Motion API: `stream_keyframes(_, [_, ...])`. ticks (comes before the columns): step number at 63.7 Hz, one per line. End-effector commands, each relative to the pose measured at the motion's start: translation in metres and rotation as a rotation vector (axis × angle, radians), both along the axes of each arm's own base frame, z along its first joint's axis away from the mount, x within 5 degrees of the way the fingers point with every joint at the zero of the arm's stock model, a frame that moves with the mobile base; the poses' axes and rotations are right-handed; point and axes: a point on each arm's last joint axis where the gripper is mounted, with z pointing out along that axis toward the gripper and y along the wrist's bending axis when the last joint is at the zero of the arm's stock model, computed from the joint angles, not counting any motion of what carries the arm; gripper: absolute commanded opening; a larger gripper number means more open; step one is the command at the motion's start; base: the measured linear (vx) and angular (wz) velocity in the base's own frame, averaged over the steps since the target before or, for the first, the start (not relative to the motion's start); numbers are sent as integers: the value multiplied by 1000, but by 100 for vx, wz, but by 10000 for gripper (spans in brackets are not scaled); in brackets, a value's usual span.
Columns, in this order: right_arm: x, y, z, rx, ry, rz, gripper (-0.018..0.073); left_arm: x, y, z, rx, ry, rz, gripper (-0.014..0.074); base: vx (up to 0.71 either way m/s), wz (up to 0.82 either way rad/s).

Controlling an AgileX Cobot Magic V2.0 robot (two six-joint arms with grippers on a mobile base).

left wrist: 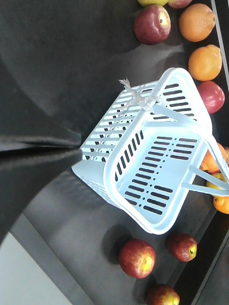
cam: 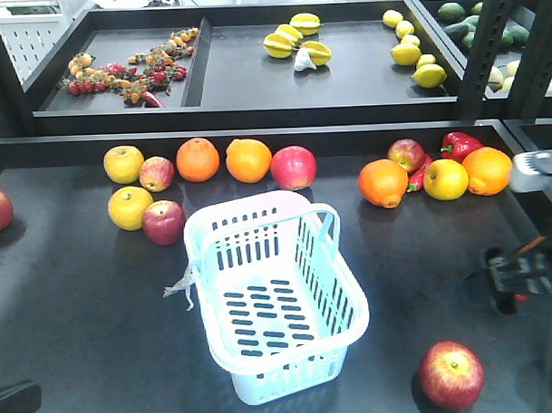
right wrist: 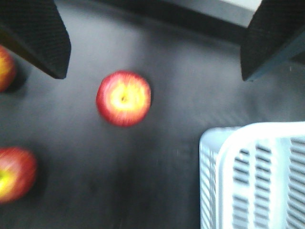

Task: Pick three apples into basket with both arms
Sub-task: 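Reach the right gripper down onto the red apple nearest the robot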

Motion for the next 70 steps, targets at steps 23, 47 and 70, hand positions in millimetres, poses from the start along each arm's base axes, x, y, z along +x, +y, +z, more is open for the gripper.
stream_keyframes(23, [58, 0, -75, -53, 296, -18, 686, 4, -1, 13, -59, -57, 26, -8, 0, 0])
stream_keyframes(47, [90, 28, -104, -210, 367, -45, 672, 3, -1, 13, -58, -53, 23, -8, 0, 0])
stream_keyframes(70, [93, 27, -127, -234, 444, -75, 664, 3, -1, 12, -55, -47, 22, -8, 0, 0])
